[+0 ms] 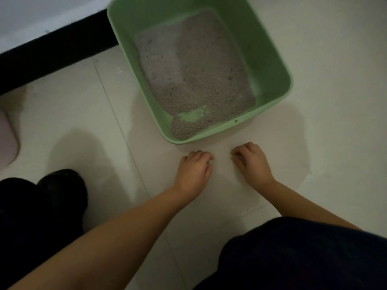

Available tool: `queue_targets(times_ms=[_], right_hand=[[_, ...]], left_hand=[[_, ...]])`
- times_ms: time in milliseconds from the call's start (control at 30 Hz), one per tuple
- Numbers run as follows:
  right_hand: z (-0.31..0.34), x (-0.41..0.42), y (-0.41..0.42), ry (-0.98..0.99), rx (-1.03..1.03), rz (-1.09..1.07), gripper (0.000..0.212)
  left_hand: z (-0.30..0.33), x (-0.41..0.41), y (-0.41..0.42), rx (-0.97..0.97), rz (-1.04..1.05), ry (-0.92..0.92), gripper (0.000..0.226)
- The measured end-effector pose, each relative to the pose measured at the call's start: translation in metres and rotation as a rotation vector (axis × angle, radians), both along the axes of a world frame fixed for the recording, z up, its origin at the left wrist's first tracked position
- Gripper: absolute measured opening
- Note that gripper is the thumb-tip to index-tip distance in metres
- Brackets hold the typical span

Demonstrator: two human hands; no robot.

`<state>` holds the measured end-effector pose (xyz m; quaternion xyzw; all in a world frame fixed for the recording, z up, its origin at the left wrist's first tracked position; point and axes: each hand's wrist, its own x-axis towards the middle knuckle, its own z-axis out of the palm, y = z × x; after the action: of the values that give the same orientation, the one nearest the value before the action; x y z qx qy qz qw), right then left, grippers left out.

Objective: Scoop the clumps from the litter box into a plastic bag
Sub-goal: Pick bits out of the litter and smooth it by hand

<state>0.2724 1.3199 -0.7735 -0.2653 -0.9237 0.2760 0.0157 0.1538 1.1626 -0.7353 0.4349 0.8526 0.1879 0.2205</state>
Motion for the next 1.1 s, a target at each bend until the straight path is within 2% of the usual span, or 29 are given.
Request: queue_targets(times_ms=[67,200,433,567,700,767,833,967,1033,1100], right_hand=[[-0.001,-0.002,0.002,0.001,0.006,-0.004,0.014],[0.0,0.001,0.0,0.034,0.012,-0.004,0.009],[0.0,0.001,0.004,-0.005,0.032,0.024,0.012],[0.003,-0.005,0.003,-0.061,0.093,0.074,0.013],[0.013,-0.009,-0.003,-0.106,0.113,0.101,0.028],[0.033,-0.011,-0.006,-0.01,0.077,0.077,0.032],[0.067,-0.016,-0.005,0.136,0.029,0.009,0.027],[0.126,-0.054,0.015,0.45,0.11,-0.129,0.013],[0.132,-0.083,0.027,0.434,0.105,-0.127,0.012],[0.13,-0.103,0.034,0.308,0.071,-0.063,0.017]], left_hand=[[-0.003,0.005,0.016,-0.049,-0.065,0.006,0.027],[-0.016,0.012,0.024,-0.159,-0.129,0.05,0.032],[-0.024,0.018,0.03,-0.141,-0.192,0.134,0.032],[-0.026,0.009,0.037,-0.092,-0.304,0.186,0.002],[-0.031,0.004,0.04,-0.133,-0.401,0.216,0.015],[-0.028,0.005,0.04,-0.099,-0.351,0.231,0.017],[-0.025,0.005,0.04,-0.127,-0.317,0.143,0.021],[-0.027,0.001,0.027,-0.187,-0.288,0.129,0.027],[-0.027,-0.001,0.022,-0.157,-0.239,0.117,0.021],[-0.027,-0.003,0.02,-0.144,-0.214,0.082,0.016]])
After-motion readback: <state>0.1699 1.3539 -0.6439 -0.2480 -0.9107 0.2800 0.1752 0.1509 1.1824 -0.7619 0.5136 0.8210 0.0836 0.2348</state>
